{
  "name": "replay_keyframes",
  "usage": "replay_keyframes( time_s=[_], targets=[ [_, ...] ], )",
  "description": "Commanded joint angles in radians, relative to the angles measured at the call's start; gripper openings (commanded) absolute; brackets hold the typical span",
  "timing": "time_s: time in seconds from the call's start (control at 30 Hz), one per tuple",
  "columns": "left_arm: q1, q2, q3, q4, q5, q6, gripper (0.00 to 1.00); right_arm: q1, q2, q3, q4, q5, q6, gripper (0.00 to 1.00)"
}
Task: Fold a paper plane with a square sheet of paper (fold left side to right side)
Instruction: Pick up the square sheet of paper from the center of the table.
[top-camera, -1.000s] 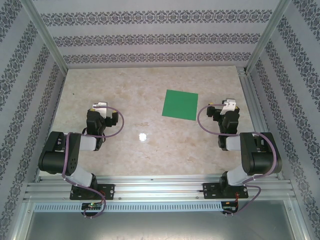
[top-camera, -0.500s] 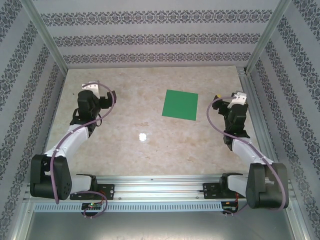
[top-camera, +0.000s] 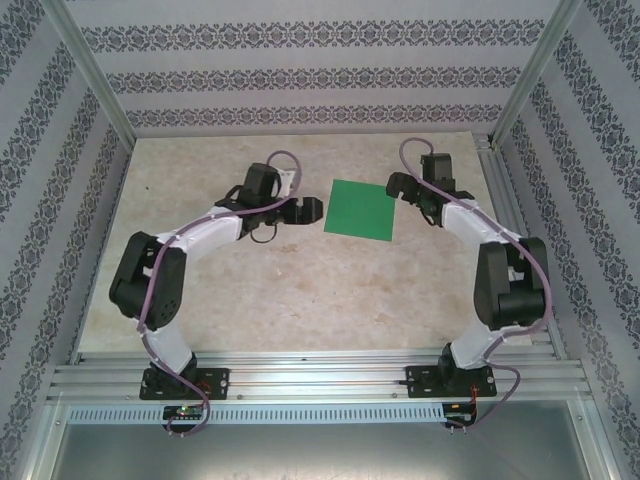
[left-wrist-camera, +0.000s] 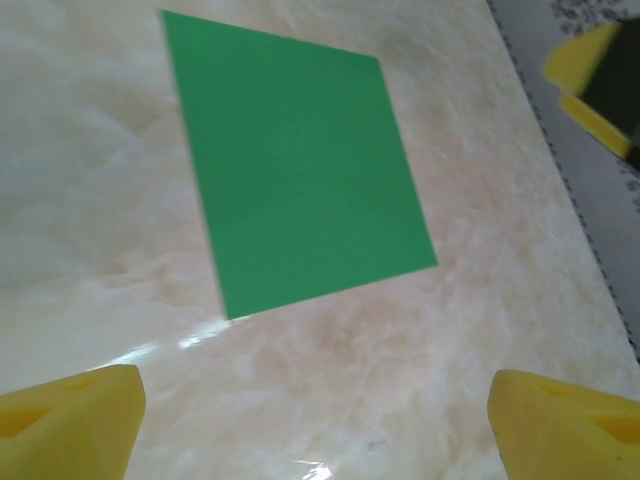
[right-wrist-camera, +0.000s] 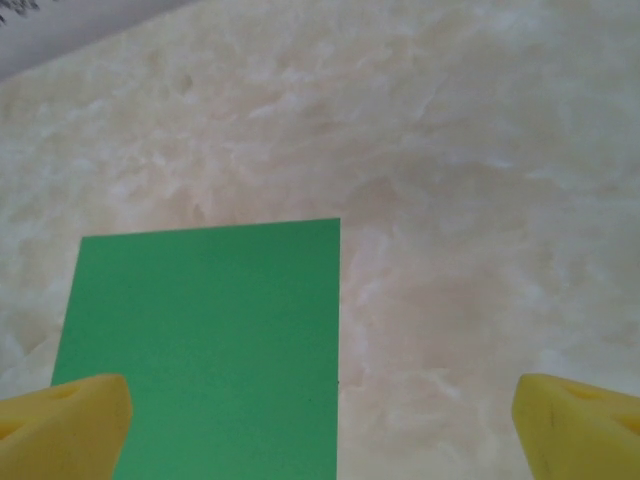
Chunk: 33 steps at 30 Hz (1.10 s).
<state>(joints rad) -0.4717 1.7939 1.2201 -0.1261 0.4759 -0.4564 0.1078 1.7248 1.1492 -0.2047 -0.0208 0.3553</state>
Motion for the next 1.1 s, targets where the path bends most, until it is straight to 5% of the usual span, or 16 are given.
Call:
replay_keyframes(
  time_s=[0.0,0.33,0.6,1.07],
  targets=[
    [-0.054,0.097,0.11,-0.051,0.071,-0.033,0.88,0.006,0.134,0.13,-0.106,-0.054,0.038,0.98],
    [-0.107,0.371,0.364,-0.093,0.098,-0.054,0.85,0.029,0.44,0.458,-0.216,-0.045,0.045,0.98],
    [-0.11,0.449,0.395,-0.108,0.095,-0.06,0.84,0.051,0.578,0.636,-0.327,-0.052,0.03,0.98],
    [-0.116,0.47,0.377,-0.109,0.089,-0.058,0.83,0.09,0.558,0.536,-0.324,-0.162,0.065,0.98]
  ],
)
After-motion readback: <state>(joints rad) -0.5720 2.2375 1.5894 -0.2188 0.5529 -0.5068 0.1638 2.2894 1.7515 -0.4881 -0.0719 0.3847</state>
